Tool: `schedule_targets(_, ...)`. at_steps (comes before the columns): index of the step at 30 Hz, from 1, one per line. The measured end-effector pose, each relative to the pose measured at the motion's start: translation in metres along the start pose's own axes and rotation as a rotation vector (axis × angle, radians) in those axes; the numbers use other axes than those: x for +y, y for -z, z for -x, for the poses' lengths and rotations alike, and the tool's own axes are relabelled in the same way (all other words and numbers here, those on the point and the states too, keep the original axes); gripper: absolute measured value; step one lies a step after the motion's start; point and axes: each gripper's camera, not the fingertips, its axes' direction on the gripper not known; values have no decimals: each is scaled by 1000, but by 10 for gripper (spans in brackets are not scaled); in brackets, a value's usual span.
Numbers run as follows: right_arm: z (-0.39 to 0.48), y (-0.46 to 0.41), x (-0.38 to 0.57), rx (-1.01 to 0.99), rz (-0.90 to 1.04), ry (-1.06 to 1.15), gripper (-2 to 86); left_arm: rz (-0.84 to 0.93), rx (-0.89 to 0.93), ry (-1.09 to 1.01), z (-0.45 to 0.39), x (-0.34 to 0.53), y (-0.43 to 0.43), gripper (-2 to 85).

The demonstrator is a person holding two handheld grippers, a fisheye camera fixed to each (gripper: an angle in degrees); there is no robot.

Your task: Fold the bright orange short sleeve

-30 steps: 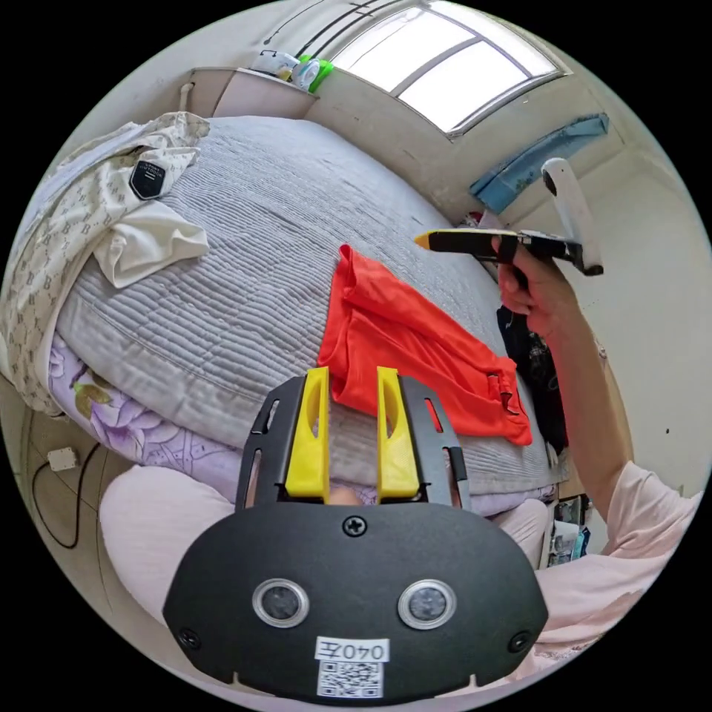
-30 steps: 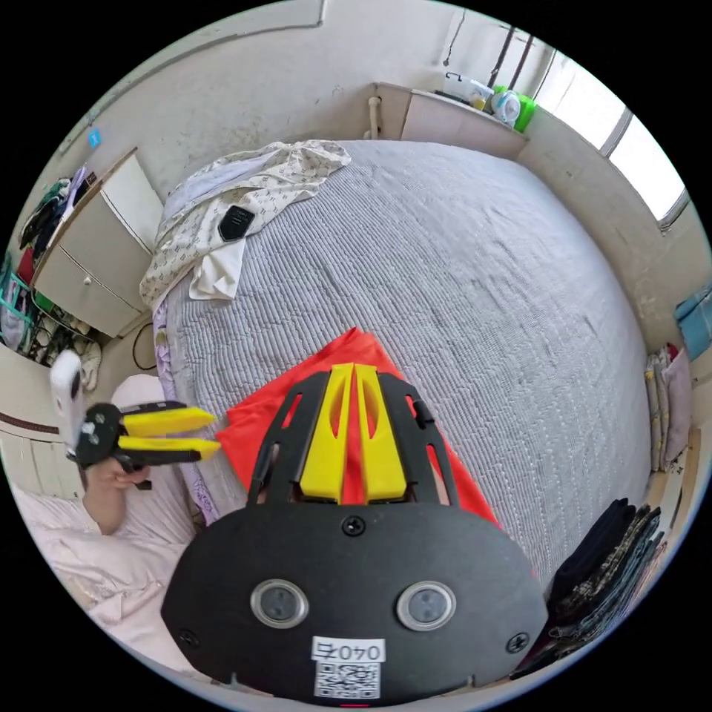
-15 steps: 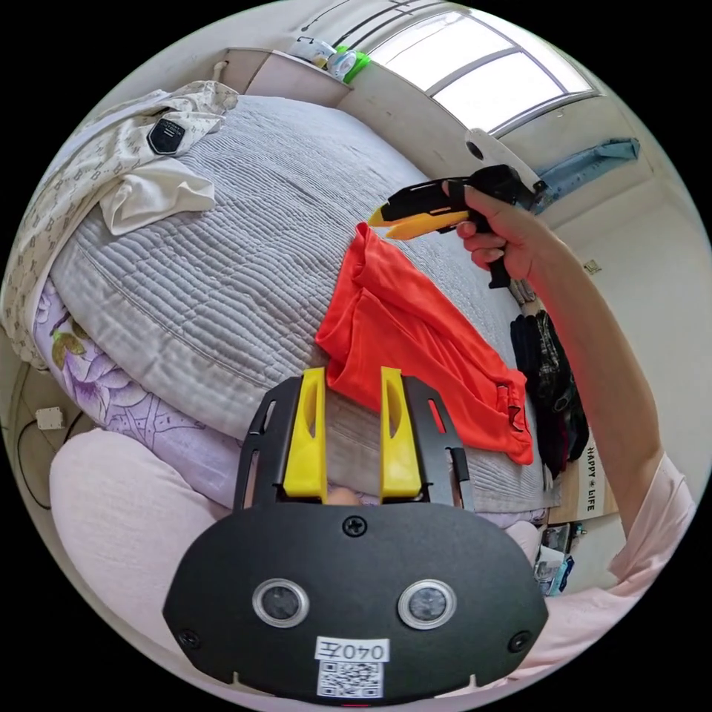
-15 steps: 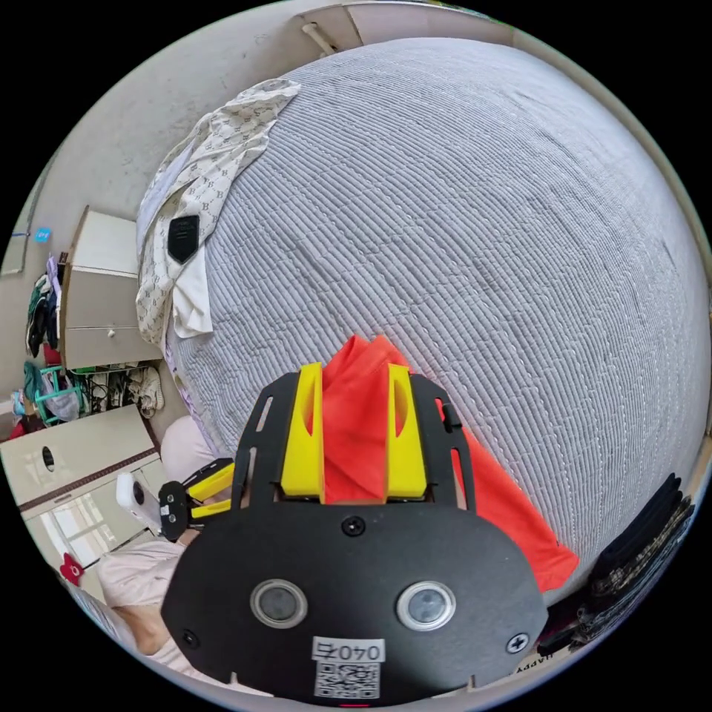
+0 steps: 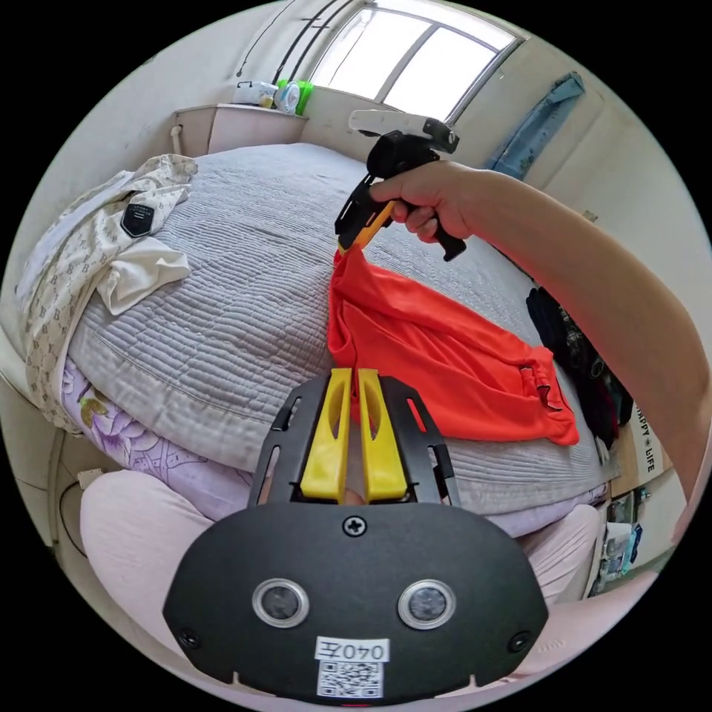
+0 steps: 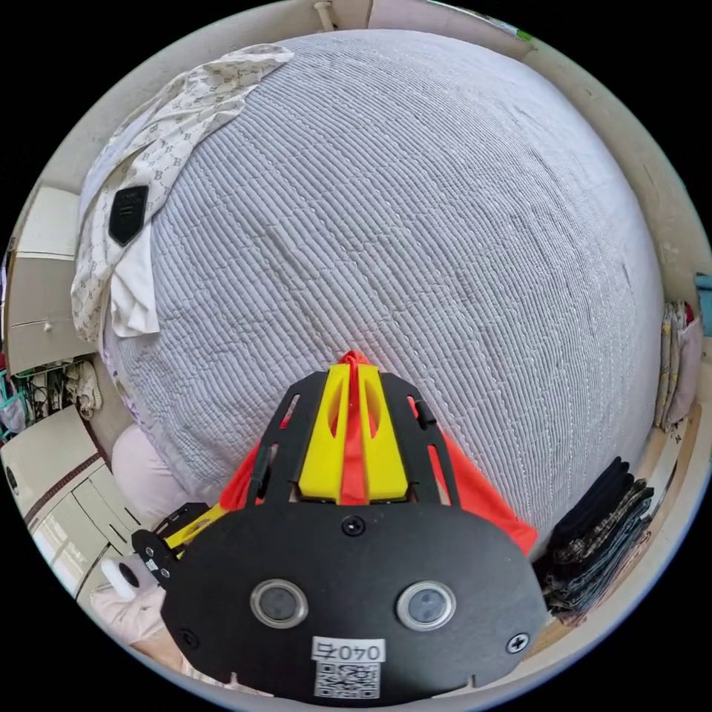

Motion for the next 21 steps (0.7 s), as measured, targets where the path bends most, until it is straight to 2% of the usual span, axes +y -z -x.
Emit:
schedule_targets(4,-34,28,52,-128,-127,-31,-7,-76,77,-107,-30,13,10,-9)
schedule_targets(9,-105,48,141,-332,-283,-113,-7,-154,60,-399,-103,40,23,-9)
schedule_targets(14,-199,38,258,-602,-464,-257,-3,-149,65,-662,-182,70,13,-10)
schedule_targets(21,-277,-27,347,-757,-526,-461,6,-48,74,-883,-281,114,-38,-9)
